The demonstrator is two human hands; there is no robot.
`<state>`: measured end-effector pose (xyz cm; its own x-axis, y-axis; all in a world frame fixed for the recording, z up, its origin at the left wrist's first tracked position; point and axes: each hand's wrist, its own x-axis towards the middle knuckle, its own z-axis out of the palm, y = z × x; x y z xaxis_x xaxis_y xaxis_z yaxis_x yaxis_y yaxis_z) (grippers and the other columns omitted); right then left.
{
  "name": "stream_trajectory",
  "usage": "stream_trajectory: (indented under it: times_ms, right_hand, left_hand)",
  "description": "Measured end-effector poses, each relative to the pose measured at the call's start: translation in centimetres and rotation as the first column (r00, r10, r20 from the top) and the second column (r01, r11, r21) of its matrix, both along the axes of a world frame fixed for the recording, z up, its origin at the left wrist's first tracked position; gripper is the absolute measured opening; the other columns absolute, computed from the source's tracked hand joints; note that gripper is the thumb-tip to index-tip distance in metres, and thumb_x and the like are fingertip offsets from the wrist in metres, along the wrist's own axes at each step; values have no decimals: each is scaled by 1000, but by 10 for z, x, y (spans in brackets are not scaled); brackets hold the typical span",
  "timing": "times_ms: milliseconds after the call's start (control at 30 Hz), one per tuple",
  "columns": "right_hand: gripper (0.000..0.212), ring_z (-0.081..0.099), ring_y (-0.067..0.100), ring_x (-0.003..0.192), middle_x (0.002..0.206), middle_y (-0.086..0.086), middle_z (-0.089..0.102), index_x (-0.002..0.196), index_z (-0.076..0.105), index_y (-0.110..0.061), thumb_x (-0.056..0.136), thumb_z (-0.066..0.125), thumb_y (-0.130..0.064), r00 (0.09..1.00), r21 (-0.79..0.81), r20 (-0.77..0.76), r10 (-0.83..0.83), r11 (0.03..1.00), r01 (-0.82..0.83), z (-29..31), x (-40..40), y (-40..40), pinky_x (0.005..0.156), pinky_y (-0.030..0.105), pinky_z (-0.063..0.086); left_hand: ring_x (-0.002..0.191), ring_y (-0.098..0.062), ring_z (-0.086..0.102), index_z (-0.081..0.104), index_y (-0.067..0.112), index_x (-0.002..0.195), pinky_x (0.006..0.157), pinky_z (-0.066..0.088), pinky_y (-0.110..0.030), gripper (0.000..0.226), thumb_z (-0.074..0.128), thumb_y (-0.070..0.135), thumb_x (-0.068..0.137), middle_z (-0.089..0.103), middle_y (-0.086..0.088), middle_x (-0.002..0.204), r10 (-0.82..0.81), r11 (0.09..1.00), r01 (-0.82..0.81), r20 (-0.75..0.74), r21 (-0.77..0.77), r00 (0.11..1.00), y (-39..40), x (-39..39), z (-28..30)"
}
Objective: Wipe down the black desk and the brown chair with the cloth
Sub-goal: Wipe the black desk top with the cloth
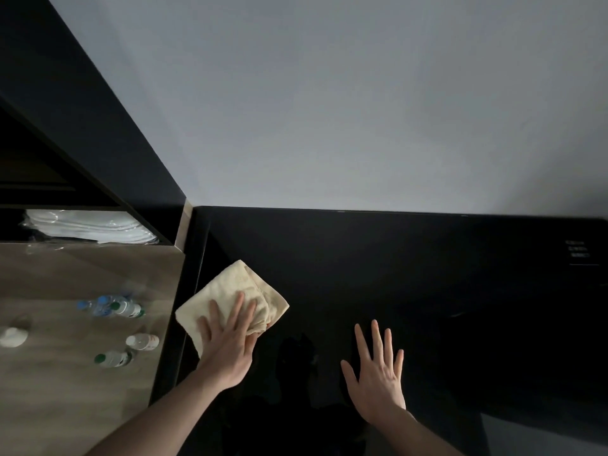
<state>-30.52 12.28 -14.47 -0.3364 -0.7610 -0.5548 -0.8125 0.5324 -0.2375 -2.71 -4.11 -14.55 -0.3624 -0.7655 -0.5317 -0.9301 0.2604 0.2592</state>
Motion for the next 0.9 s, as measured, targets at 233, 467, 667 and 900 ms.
stream_trajectory:
  times_ms: [233,467,667,900]
  right_hand:
    - [81,-40,25,153,165,-6,-43,163,-22,-37,107,31,-62,999,-11,8,-51,999,51,3,-81,46,128,55,-13]
    - [81,-36,25,154,167,-6,-39,163,-20,-38,107,32,-62,997,-17,1,-72,997,72,12,-187,102,127,54,-13]
    - [81,-29,29,158,170,-2,-34,167,-13,-34,107,35,-60,986,46,27,-164,986,163,19,-237,130,129,57,-6]
    - [85,-29,28,158,172,-3,-30,166,-14,-37,106,41,-58,992,-101,111,-61,992,73,41,-185,61,130,57,-6]
  left_hand:
    - [152,-47,-32,-21,40,162,124,-12,-67,65,14,55,109,-44,13,163,13,1000,-14,19,27,1000,30,-100,3]
    - [148,-43,-43,-18,41,164,121,-22,-66,64,16,54,112,-43,15,163,-44,989,54,-72,138,996,79,-261,15]
    - [148,-35,-43,-10,47,164,124,-18,-60,69,33,52,109,-36,23,162,-138,937,175,-138,301,981,86,-337,39]
    - [161,-16,14,31,29,163,129,24,-40,64,52,14,104,17,9,173,141,990,-132,-344,50,928,77,-227,53]
